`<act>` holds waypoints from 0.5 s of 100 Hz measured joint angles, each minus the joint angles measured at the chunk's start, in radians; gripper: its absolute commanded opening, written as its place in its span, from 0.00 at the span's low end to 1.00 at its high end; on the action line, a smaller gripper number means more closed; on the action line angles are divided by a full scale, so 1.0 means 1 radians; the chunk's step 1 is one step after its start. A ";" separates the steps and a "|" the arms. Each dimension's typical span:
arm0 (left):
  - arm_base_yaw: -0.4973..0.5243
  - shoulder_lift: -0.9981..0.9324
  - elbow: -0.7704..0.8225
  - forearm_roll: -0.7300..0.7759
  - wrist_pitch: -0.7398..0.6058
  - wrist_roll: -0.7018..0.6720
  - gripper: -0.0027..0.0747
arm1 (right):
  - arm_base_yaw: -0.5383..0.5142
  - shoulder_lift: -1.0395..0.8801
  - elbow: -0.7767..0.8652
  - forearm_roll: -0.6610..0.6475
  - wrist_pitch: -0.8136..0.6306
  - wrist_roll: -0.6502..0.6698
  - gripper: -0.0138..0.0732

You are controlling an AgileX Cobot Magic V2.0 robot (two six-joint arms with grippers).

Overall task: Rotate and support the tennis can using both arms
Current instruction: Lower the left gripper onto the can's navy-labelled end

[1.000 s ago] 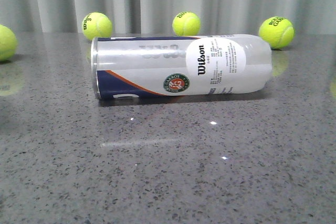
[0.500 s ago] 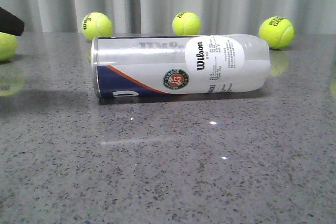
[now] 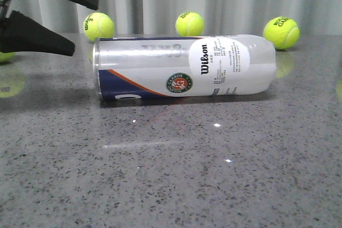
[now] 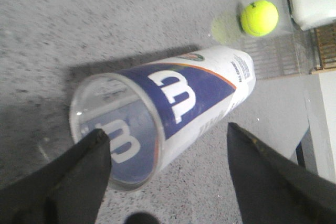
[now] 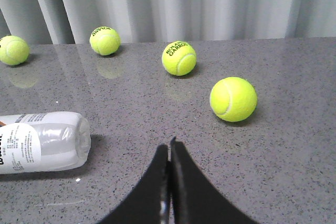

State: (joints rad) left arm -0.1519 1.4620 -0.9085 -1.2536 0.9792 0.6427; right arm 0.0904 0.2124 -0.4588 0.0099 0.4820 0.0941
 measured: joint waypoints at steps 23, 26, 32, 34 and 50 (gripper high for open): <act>-0.099 0.075 -0.043 -0.016 -0.050 0.002 0.62 | 0.000 0.000 0.000 0.000 0.000 0.000 0.08; -0.108 0.084 -0.049 -0.017 -0.052 0.002 0.62 | 0.000 0.000 0.000 0.000 0.000 0.000 0.08; -0.125 0.107 -0.065 -0.023 -0.057 0.002 0.57 | 0.000 0.000 0.000 0.000 0.000 0.000 0.08; -0.131 0.115 -0.068 -0.028 -0.058 0.002 0.55 | 0.000 0.000 0.000 0.000 0.000 0.000 0.08; -0.144 0.140 -0.075 -0.059 -0.069 0.022 0.35 | 0.000 0.000 0.000 0.000 0.000 0.000 0.08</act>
State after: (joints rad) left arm -0.2963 1.6020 -0.9834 -1.3129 0.9098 0.6643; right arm 0.0904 0.2124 -0.4588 0.0099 0.4820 0.0941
